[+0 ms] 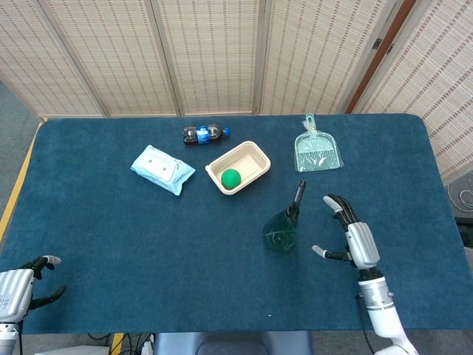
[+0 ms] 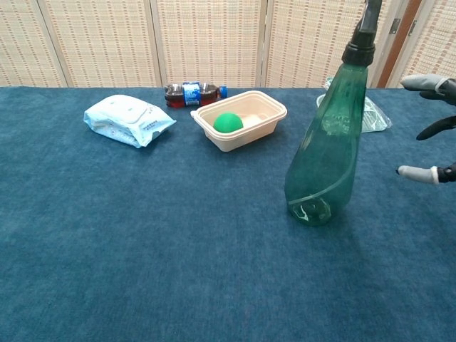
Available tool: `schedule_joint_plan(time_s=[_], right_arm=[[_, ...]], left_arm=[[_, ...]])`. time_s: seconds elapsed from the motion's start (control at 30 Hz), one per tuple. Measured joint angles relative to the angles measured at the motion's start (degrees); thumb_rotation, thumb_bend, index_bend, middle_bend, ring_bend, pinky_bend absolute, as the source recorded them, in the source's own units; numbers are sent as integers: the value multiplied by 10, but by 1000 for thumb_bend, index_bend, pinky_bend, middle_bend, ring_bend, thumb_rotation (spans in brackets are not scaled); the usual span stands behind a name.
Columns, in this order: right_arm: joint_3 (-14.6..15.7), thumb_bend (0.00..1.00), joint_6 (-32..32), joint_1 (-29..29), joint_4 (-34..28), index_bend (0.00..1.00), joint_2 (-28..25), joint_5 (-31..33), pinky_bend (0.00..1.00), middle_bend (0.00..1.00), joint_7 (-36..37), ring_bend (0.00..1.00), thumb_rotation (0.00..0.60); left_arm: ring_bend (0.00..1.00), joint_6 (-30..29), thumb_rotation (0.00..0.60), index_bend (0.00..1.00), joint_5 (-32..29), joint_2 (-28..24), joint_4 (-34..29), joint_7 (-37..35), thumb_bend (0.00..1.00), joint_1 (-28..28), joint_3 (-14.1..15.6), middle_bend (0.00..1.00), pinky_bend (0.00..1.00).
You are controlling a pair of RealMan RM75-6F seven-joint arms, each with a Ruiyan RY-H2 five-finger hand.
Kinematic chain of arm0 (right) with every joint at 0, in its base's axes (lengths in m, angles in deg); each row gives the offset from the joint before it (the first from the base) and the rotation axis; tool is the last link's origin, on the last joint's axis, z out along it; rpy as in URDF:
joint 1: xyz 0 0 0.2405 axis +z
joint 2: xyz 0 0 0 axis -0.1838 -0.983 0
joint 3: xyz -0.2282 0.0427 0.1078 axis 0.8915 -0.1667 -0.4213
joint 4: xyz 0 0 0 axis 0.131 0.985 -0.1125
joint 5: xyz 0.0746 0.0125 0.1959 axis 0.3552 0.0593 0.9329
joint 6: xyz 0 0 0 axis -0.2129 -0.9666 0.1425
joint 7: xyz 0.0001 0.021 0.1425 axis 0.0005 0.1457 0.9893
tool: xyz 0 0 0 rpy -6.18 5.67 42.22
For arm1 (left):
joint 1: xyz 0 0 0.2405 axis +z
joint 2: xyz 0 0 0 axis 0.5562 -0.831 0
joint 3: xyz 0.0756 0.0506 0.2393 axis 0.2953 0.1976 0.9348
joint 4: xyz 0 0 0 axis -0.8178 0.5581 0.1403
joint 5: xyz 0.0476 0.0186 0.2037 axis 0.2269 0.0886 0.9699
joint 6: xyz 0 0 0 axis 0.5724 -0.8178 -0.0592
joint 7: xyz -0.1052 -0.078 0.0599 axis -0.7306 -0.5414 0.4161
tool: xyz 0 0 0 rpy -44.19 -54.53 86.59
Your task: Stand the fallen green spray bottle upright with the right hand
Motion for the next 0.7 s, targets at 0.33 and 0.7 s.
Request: schedule_joint_plan(time_s=[0.33, 0.7], right_arm=[[6, 0, 18, -14, -103, 128, -125, 23, 317, 91, -258, 51, 600], [14, 0, 11, -41, -126, 128, -173, 30, 317, 91, -311, 51, 600]], left_arm=[[539, 8, 600, 372, 4, -22, -41, -6, 157, -17, -10, 458, 685], [539, 15, 600, 372, 4, -39, -74, 10, 157, -37, -24, 457, 685]])
